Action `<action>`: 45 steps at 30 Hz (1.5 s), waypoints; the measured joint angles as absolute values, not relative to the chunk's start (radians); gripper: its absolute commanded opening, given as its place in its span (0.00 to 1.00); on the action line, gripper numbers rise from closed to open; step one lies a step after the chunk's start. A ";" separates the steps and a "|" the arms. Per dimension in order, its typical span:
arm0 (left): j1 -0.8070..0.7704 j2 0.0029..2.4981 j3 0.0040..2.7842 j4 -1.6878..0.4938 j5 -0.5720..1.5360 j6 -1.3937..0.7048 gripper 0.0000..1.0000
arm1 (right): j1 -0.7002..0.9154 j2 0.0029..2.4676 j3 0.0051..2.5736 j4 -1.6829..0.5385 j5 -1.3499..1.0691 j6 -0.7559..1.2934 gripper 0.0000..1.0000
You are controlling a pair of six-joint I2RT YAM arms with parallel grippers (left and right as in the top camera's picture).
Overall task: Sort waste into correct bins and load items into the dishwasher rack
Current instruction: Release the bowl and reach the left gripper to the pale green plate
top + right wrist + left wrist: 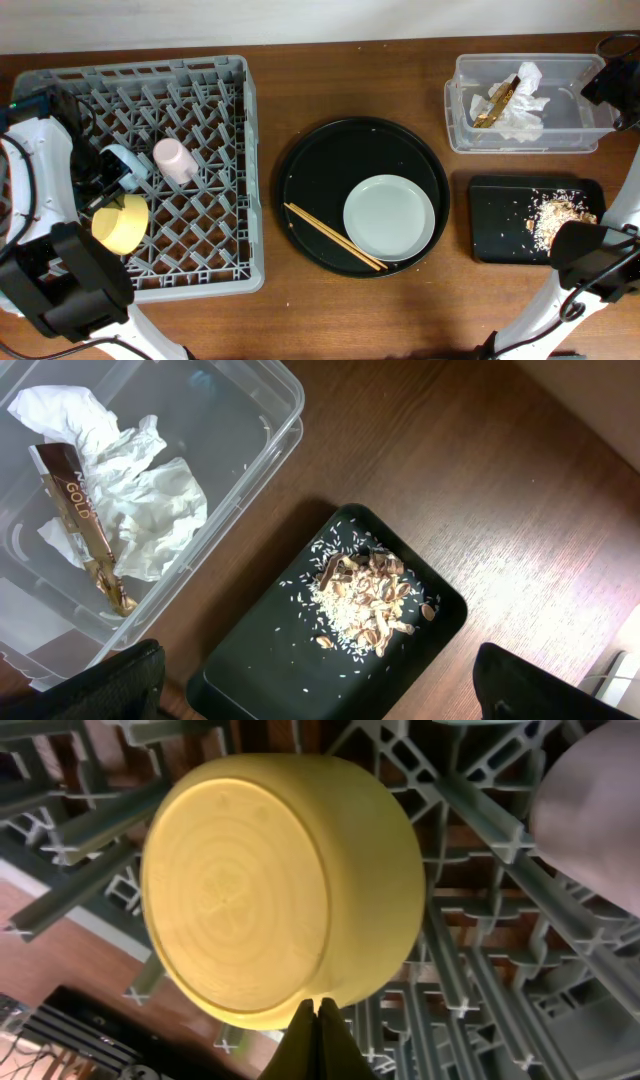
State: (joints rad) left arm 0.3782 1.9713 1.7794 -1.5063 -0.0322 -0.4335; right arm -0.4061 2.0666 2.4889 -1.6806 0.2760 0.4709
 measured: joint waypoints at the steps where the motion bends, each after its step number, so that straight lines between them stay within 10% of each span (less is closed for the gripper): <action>1: 0.378 1.971 1.779 -1.505 -0.043 -0.437 0.00 | -0.406 2.067 2.489 -1.681 0.276 0.472 0.99; 35: 0.268 1.961 1.791 -1.512 0.005 -0.425 0.00 | -0.406 2.067 2.489 -1.681 0.276 0.472 0.99; 45: -0.139 1.779 1.925 -1.414 0.107 -0.407 0.75 | -0.406 2.067 2.489 -1.681 0.276 0.471 0.99</action>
State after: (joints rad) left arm -0.1387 1.7786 1.9255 -1.4143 0.1066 -0.4072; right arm -0.4061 2.0666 2.4889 -1.6806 0.2764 0.4713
